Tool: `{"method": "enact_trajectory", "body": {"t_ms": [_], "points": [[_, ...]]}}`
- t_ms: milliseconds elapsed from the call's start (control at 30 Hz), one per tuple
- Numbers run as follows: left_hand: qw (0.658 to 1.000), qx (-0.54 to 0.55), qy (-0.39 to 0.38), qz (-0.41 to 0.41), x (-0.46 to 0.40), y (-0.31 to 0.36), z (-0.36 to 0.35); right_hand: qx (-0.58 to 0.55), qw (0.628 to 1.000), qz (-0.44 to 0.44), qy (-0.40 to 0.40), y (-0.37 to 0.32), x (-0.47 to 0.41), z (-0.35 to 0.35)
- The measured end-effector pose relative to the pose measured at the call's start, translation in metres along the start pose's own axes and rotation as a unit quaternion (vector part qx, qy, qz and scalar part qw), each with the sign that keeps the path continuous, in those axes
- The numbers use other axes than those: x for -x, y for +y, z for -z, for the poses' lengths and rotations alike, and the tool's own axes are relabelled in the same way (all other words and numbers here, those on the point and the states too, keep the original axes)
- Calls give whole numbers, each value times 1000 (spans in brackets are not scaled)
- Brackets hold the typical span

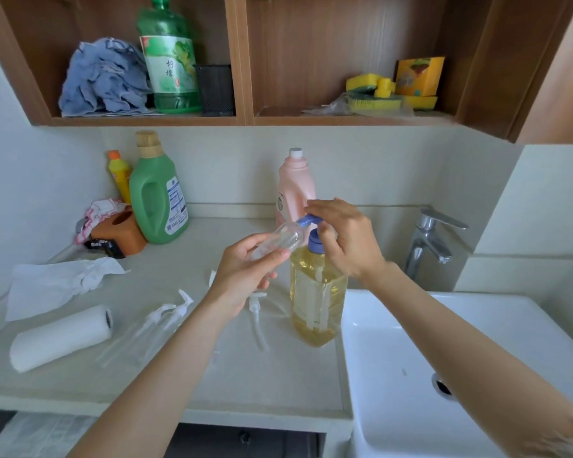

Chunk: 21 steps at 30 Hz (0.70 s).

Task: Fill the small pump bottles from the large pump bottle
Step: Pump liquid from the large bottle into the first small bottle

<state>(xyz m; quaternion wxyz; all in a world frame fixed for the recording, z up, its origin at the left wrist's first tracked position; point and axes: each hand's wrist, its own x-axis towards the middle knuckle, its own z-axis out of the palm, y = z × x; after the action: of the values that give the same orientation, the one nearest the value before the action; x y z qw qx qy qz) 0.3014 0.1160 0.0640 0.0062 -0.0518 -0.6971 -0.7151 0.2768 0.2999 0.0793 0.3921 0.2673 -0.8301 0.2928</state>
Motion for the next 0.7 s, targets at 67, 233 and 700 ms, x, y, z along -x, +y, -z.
{"method": "enact_trajectory", "body": {"t_ms": [67,233,700], "points": [[1000,-4,-3,4,0,-2,0,-9,1000,-10,10,1,4,-1],[1000,12,-21,9,1,-10,-1,-69,994,-50,73,0,16,-19],[999,20,-21,23,4,-17,-4,-43,998,-30,42,1,20,-14]]}}
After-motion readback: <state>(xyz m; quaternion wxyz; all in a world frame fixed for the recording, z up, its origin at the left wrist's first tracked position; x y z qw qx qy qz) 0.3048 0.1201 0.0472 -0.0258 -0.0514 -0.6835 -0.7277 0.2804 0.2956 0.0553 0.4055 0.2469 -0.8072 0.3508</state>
